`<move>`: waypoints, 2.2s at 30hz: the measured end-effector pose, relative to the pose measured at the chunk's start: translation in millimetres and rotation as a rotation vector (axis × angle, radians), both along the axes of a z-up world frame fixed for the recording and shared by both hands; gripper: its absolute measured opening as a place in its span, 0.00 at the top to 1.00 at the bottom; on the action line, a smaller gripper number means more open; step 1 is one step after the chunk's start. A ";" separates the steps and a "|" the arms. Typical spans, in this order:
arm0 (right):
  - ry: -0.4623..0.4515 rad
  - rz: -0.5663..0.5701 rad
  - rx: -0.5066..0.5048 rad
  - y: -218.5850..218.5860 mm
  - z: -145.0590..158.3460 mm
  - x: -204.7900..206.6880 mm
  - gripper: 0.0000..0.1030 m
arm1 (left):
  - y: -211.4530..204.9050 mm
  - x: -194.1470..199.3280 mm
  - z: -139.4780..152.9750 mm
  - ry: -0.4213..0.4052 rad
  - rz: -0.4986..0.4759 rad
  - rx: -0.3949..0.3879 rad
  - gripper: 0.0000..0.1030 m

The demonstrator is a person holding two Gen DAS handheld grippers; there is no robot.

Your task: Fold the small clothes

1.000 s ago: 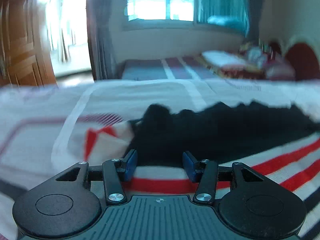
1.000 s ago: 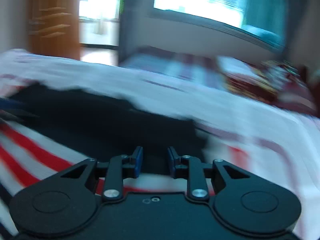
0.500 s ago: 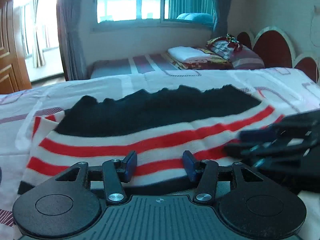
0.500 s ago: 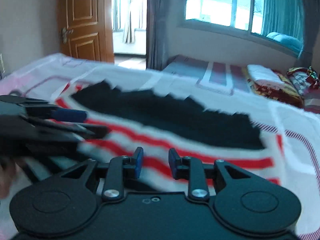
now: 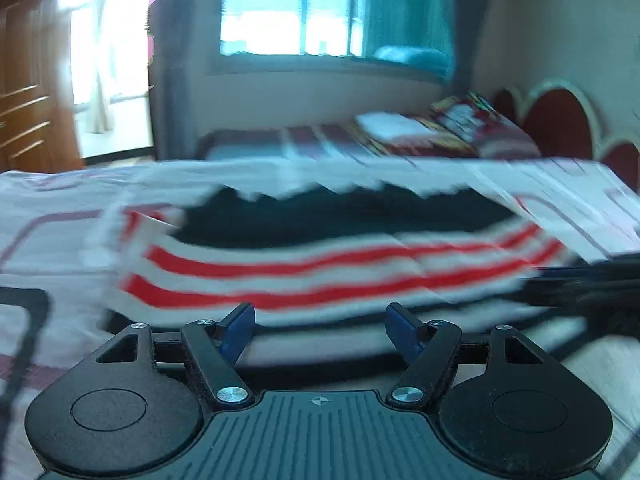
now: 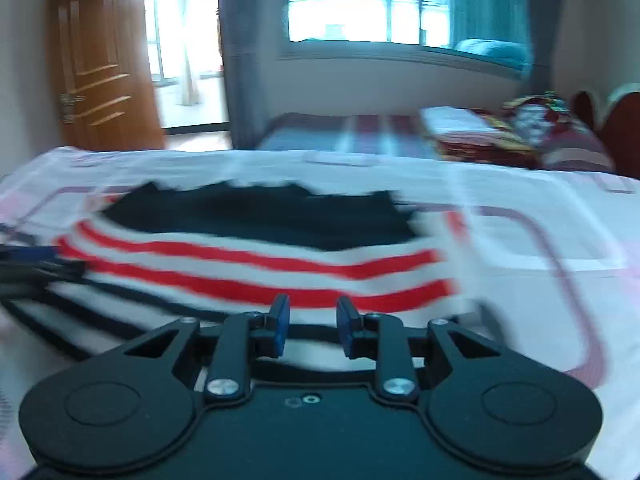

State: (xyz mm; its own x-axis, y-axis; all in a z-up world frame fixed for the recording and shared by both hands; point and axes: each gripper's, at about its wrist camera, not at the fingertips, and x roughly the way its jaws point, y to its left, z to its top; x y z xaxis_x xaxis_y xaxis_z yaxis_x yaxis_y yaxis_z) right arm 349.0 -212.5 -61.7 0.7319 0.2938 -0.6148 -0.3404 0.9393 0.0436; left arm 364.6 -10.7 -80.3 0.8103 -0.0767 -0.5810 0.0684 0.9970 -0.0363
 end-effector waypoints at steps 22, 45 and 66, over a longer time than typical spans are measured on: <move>0.071 -0.216 -0.172 -81.2 -29.1 -26.0 0.76 | 74.9 -39.1 -17.8 0.052 0.129 0.085 0.30; 0.119 -0.233 -0.172 -81.0 -26.0 -22.4 0.70 | 66.5 -39.3 -14.2 0.109 0.143 0.162 0.26; 0.084 -0.259 0.064 -94.1 19.3 -64.3 0.41 | 136.9 -108.2 -20.7 0.095 0.366 -0.423 0.06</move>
